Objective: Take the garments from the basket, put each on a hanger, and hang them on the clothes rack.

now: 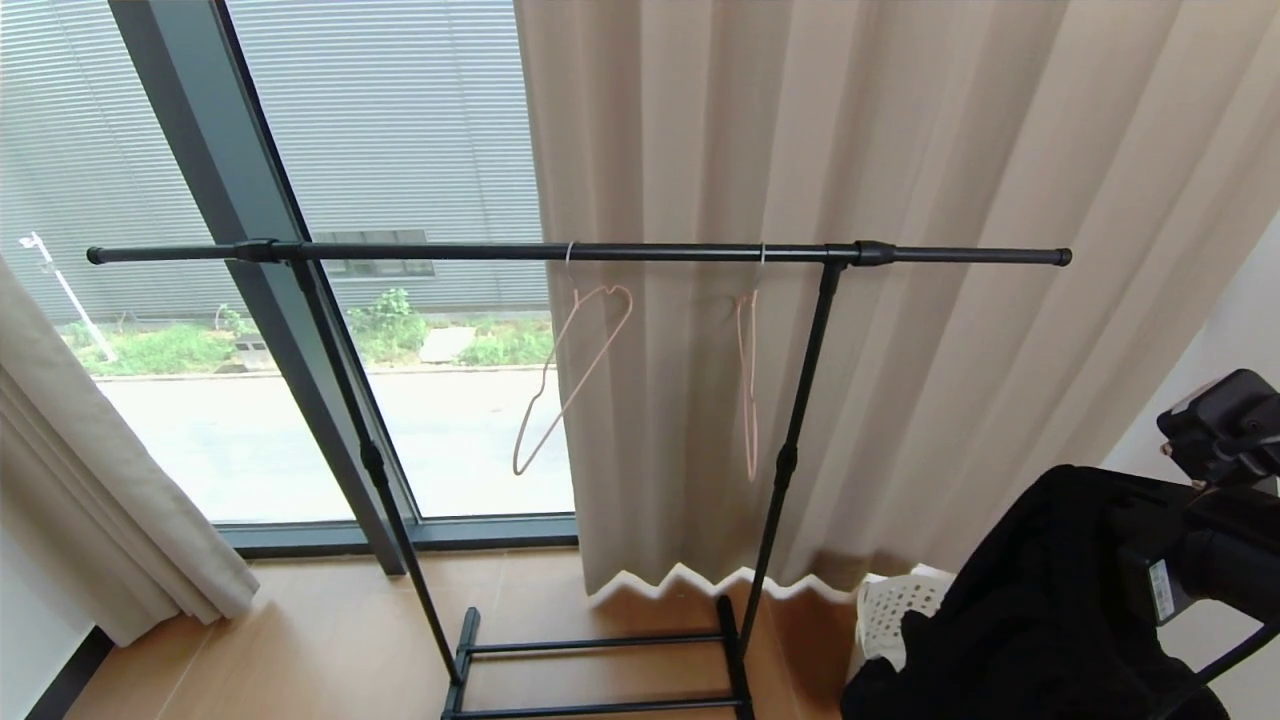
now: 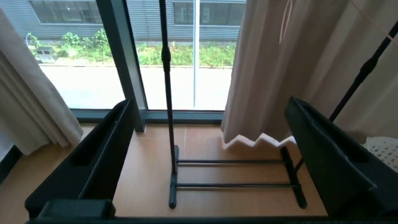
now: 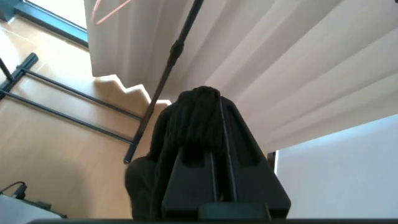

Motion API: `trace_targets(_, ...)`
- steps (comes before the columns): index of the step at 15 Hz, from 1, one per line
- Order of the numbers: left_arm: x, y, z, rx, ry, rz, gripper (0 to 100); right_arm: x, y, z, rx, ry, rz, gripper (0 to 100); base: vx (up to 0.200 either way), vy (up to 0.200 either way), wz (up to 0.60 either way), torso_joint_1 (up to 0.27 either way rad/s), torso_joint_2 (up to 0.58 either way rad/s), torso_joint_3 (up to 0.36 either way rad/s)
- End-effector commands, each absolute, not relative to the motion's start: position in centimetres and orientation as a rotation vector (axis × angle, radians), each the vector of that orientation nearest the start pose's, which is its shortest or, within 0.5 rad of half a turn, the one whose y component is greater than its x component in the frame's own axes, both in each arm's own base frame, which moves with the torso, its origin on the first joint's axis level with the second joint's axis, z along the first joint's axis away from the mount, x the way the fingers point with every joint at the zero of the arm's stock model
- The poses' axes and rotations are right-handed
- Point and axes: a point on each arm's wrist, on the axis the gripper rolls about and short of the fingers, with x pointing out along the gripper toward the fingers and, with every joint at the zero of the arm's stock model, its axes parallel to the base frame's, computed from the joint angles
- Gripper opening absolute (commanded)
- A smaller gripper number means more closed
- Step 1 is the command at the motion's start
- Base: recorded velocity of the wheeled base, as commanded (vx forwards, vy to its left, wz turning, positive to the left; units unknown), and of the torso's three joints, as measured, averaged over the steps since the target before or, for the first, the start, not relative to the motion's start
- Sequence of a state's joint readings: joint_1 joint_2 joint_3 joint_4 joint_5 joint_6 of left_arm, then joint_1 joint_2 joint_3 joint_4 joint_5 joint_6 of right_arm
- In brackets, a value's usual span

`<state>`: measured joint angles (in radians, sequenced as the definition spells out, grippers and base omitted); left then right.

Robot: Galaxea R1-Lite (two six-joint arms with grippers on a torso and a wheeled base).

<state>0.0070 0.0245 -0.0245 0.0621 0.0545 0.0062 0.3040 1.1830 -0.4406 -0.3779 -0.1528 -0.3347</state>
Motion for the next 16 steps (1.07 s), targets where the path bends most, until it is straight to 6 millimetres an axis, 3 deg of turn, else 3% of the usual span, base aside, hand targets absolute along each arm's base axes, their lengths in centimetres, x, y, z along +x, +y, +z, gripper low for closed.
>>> trace_targets(1, -0.3, 0.1, 8.2, 0.004, 0.296, 0.094, 100, 15.7, 6.5, 18.4, -0.441, 0.296, 0.3, 0, 0.0, 0.0, 0.0, 0.0, 0.0, 0.0)
trace_targets(2, 0.5, 0.1, 9.0, -0.01, 0.348, 0.066, 100, 16.5, 7.1, 18.8, -0.44, 0.301, 0.314, 0, 0.0, 0.0, 0.0, 0.0, 0.0, 0.0)
trace_targets(5, 7.8, -0.1, 14.5, -0.356, 0.509, -0.01, 100, 21.2, 9.3, 20.4, -0.358, 0.388, 0.308, 0, 0.0, 0.0, 0.0, 0.0, 0.0, 0.0)
trace_targets(7, 10.1, -1.1, 15.5, -0.457, 0.593, -0.114, 100, 23.0, 11.6, 22.3, -0.267, 0.525, 0.378, 0, 0.0, 0.0, 0.0, 0.0, 0.0, 0.0)
trace_targets(8, 10.8, -2.4, 15.4, -0.459, 0.654, -0.193, 100, 23.6, 12.1, 23.3, -0.211, 0.629, 0.419, 0, 0.0, 0.0, 0.0, 0.0, 0.0, 0.0)
trace_targets(10, 11.0, -3.1, 15.4, -0.466, 0.684, -0.239, 100, 23.9, 12.5, 24.0, -0.178, 0.665, 0.449, 0, 0.0, 0.0, 0.0, 0.0, 0.0, 0.0)
trace_targets(14, 12.0, -5.6, 16.7, -0.545, 0.762, -0.437, 100, 24.3, 18.2, 24.0, -0.165, 0.686, 0.58, 0, 0.0, 0.0, 0.0, 0.0, 0.0, 0.0)
trace_targets(16, 13.6, -7.3, 17.4, -0.556, 0.813, -0.491, 100, 25.8, 22.5, 22.9, -0.146, 0.69, 0.508, 0, 0.0, 0.0, 0.0, 0.0, 0.0, 0.0)
